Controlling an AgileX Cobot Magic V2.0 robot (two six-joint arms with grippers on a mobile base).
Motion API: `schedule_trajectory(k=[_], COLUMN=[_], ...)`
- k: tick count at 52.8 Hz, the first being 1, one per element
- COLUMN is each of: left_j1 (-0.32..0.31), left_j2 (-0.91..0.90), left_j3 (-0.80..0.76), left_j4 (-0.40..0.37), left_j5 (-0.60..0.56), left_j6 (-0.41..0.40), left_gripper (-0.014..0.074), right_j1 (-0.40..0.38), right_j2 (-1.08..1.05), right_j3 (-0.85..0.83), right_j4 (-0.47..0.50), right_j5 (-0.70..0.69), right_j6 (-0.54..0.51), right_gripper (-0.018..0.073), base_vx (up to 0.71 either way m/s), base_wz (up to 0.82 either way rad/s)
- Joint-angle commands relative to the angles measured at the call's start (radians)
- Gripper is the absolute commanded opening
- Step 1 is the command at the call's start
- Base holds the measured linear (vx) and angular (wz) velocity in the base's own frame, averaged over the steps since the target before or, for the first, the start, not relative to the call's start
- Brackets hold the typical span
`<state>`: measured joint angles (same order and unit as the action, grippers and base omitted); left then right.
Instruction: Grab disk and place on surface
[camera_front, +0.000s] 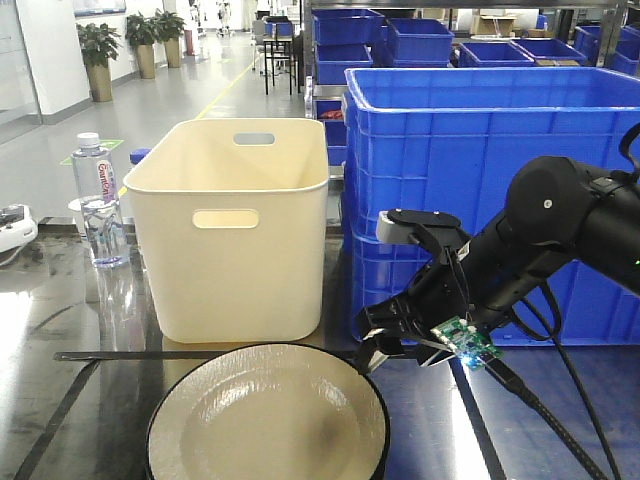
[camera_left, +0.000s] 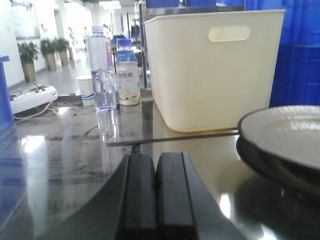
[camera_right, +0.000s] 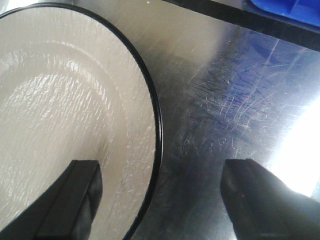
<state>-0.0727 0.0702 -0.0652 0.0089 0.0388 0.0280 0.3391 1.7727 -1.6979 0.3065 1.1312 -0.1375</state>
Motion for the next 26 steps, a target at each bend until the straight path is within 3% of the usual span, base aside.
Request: schedule_trajectory(k=[1, 7, 26], left_j1=[-0.008, -0.005, -0.005], left_j2=[-0.110, -0.064, -0.053], left_j3=[0.064, 0.075, 0.075], left_j4=[0.013, 0.012, 0.012], left_j5=[-0.098, -0.039, -0.039], left_j6=[-0.010, -0.013, -0.013], left_gripper=[-0.0009, -0.0009, -0.0009], right_j1=[-0.002, -0.002, -0.002], right_j2=[-0.050, -0.049, -0.045], right_j3=[-0.033, -0.033, -0.033], right_j4=[0.012, 0.013, 0.013], right_j5=[-0.037, -0.034, -0.037], right_j6=[-0.002, -0.002, -0.002], right_gripper=[0.0547, 0.0547, 0.0547], base_vx=[0.00, 0.00, 0.00], base_wz=[0.00, 0.00, 0.00])
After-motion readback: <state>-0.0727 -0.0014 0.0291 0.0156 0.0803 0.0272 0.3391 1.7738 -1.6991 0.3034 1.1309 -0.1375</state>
